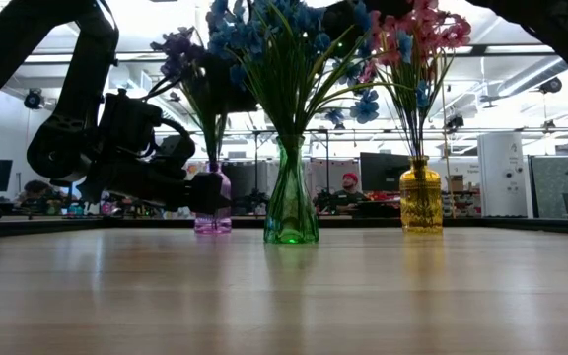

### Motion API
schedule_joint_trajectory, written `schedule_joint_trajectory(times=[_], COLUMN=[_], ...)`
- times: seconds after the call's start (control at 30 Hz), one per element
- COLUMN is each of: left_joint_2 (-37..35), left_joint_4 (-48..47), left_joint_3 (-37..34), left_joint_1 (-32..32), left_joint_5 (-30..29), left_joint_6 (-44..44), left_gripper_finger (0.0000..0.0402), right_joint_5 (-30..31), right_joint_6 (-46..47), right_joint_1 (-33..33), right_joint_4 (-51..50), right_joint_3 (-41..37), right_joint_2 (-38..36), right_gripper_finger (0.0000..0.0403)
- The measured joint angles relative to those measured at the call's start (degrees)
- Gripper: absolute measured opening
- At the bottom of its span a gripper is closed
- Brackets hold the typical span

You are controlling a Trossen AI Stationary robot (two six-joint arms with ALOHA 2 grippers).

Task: Sort flowers into vase by color
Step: Put the violet flowers into the violet vase

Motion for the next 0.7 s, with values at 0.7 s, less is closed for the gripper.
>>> schedule_joint_trajectory(times=[0.7], left_joint_2=[-1.2], left_joint_4=[-0.2], left_joint_3=[-0.1], left_joint_1=[0.0], left_joint_5=[-0.2], left_joint_6=[0.1], left_gripper_finger=[0.0269], right_joint_5=[-0.1], right_joint_6=[0.1], right_joint_1=[1.1], right_joint_4=[-4.3], right_joint_3=[0.0], right_joint_2=[-4.2], right_gripper_finger=[0.0316])
